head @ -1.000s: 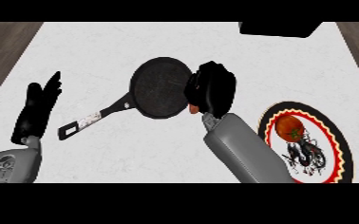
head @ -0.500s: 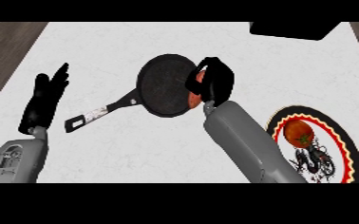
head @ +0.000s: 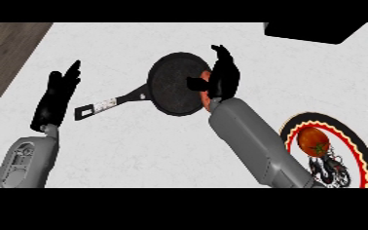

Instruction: Pick the sweet potato from the plate and place it in the pan

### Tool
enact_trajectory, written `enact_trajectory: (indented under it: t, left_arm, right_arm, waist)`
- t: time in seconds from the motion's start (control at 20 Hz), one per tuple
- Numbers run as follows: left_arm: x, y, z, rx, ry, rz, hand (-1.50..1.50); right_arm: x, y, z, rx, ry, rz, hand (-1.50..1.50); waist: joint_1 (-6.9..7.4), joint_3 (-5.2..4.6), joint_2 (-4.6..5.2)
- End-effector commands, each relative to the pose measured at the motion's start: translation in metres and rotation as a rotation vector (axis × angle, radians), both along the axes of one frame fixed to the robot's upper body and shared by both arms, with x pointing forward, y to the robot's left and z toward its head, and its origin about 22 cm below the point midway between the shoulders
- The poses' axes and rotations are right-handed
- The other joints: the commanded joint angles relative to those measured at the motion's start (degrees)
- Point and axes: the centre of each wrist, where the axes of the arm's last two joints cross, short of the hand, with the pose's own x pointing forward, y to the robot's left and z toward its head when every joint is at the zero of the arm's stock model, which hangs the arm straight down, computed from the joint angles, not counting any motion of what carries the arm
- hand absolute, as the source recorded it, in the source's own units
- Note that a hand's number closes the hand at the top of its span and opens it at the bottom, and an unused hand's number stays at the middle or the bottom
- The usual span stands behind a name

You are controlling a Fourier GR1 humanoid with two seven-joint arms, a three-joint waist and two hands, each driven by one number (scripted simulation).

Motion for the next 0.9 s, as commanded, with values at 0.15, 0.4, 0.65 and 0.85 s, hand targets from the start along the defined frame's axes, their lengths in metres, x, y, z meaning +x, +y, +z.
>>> enact_trajectory:
  t: [0.15, 0.4, 0.65, 0.85]
  left_arm:
    - [0.001, -0.002, -0.004, 0.001, 0.017, -0.014, 0.0]
    - [-0.002, 0.001, -0.004, 0.006, 0.013, -0.005, 0.0]
    - [-0.015, 0.031, 0.0, 0.007, 0.028, 0.064, 0.0]
    - [-0.027, 0.042, -0.013, 0.014, 0.041, 0.115, 0.0]
  right_arm:
    - [0.004, 0.001, 0.0, 0.092, -0.198, -0.092, -1.5]
    - [0.007, 0.002, 0.002, 0.142, -0.305, -0.163, -1.5]
    - [0.007, -0.003, -0.005, 0.189, -0.307, -0.25, -1.5]
    - [-0.018, -0.004, -0.026, 0.228, -0.345, -0.285, -1.5]
  waist:
    - [0.65, 0.0, -0.03]
    - [-1.06, -0.06, -0.93]
    - [-3.78, -0.13, -2.14]
    - [-6.78, -0.19, -2.82]
